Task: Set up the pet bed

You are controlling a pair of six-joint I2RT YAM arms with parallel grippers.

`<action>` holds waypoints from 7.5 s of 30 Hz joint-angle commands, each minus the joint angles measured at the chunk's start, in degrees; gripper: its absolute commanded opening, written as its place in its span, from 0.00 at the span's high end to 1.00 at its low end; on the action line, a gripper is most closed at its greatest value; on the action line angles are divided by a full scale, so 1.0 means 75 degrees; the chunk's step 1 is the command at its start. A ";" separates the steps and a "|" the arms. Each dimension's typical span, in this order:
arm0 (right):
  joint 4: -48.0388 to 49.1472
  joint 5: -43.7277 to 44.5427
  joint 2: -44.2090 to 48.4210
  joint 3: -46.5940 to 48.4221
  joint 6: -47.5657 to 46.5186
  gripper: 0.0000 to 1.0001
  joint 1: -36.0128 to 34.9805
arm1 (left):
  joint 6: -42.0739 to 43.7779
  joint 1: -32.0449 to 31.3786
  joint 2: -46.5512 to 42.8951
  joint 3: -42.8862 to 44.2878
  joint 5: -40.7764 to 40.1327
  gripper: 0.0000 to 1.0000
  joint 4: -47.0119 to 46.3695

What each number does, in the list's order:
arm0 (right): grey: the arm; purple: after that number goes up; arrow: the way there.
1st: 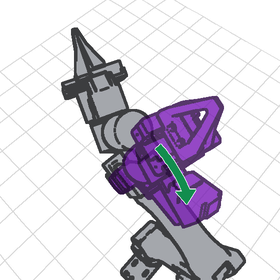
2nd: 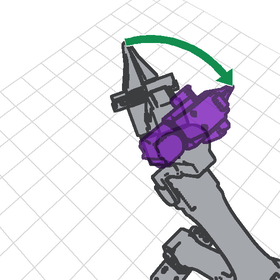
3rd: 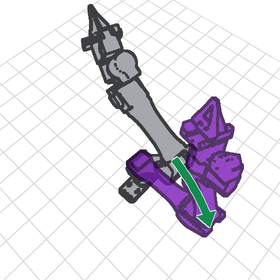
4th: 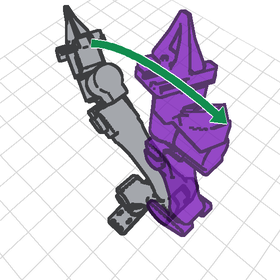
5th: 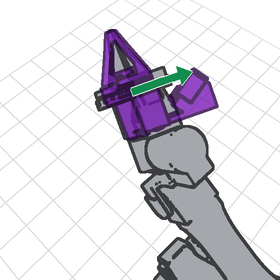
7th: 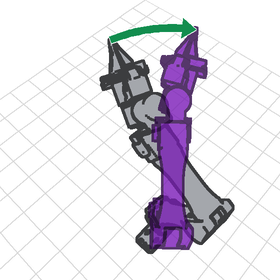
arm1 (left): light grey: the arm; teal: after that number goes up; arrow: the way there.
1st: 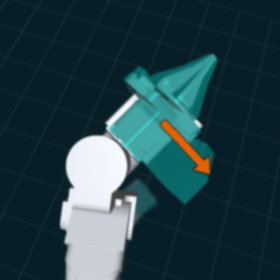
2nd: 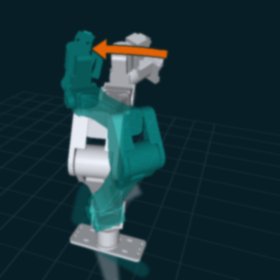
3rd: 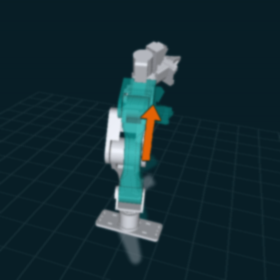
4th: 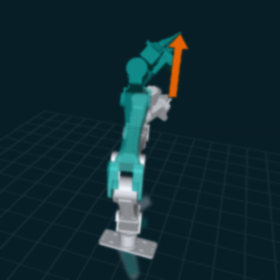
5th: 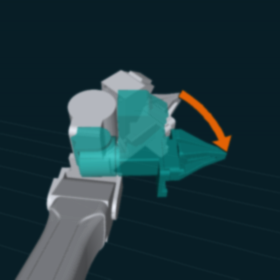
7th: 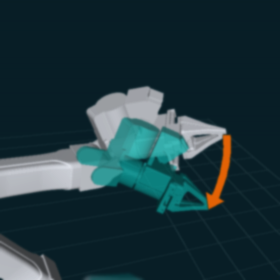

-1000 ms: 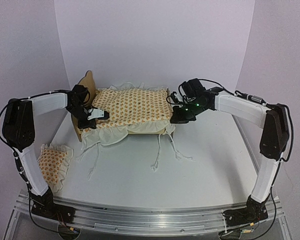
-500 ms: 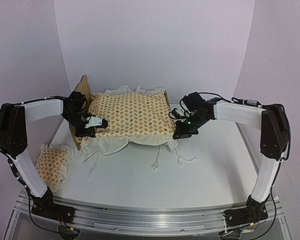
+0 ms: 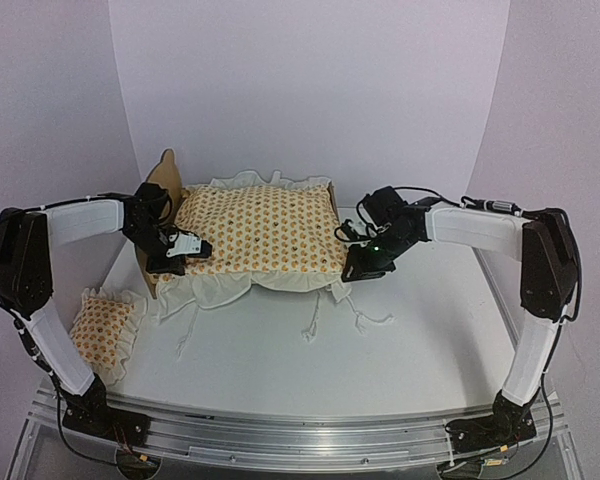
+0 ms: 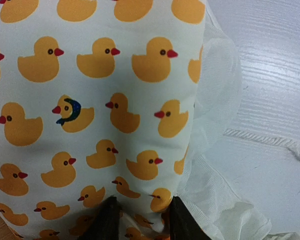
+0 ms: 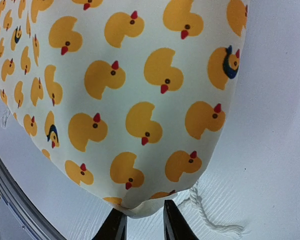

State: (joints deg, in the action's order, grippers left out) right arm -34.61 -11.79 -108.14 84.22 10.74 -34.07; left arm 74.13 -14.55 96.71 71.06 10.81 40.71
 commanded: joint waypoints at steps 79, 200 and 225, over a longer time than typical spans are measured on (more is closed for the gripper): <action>0.2820 -0.1136 0.0303 -0.0994 0.2498 1.00 -0.0189 | -0.3046 0.3206 -0.2188 -0.1669 -0.0170 1.00 -0.1171; 0.1893 0.2728 0.3216 -0.1957 0.1471 0.20 0.2646 | -0.8061 0.3308 -0.1450 0.3490 0.0733 0.01 -0.0145; 0.7849 0.3763 0.8727 -0.9772 -0.0350 0.02 0.3115 | -1.0532 0.4538 -0.4802 -0.5352 0.0879 0.00 -0.4863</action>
State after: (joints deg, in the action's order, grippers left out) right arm 17.96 14.23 -44.14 11.36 10.54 -10.59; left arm -0.44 19.44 63.40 31.11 17.82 11.64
